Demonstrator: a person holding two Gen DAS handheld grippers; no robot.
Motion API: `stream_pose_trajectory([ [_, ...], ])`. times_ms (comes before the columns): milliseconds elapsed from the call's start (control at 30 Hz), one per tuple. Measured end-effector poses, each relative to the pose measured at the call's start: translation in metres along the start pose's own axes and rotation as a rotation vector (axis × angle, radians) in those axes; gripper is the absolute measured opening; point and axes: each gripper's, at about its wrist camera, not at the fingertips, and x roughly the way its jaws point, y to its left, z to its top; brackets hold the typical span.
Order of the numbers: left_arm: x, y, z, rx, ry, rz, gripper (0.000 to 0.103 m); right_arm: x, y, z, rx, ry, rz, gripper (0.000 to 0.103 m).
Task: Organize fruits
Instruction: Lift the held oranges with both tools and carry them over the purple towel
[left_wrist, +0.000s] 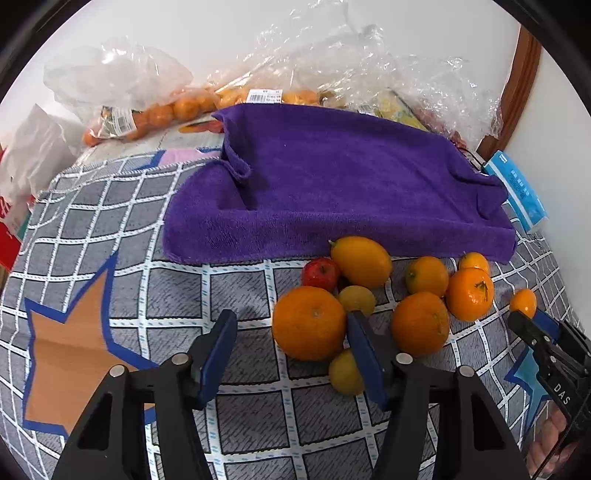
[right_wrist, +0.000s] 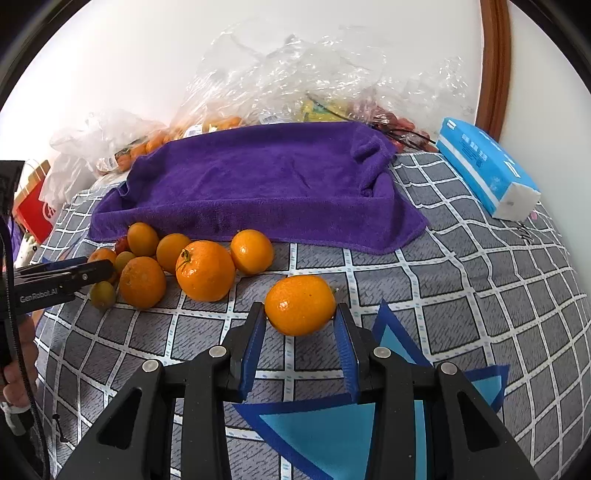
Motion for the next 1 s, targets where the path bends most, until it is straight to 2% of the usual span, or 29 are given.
stream_pose_trajectory([
  [100, 0.002, 0.000, 0.001, -0.002, 0.015, -0.049, 0.038, -0.001, -0.001, -0.001, 0.007, 0.004, 0.002, 0.038],
  [367, -0.006, 0.004, 0.005, -0.023, 0.001, -0.052, 0.037, -0.012, -0.003, 0.005, 0.023, -0.011, -0.010, 0.038],
  [600, -0.026, 0.005, 0.008, -0.010, -0.051, -0.027, 0.037, -0.026, -0.001, 0.015, 0.024, -0.039, -0.014, 0.038],
  [1000, -0.058, 0.000, 0.012, -0.023, -0.093, -0.048, 0.037, -0.056, 0.015, 0.031, -0.005, -0.093, -0.036, 0.038],
])
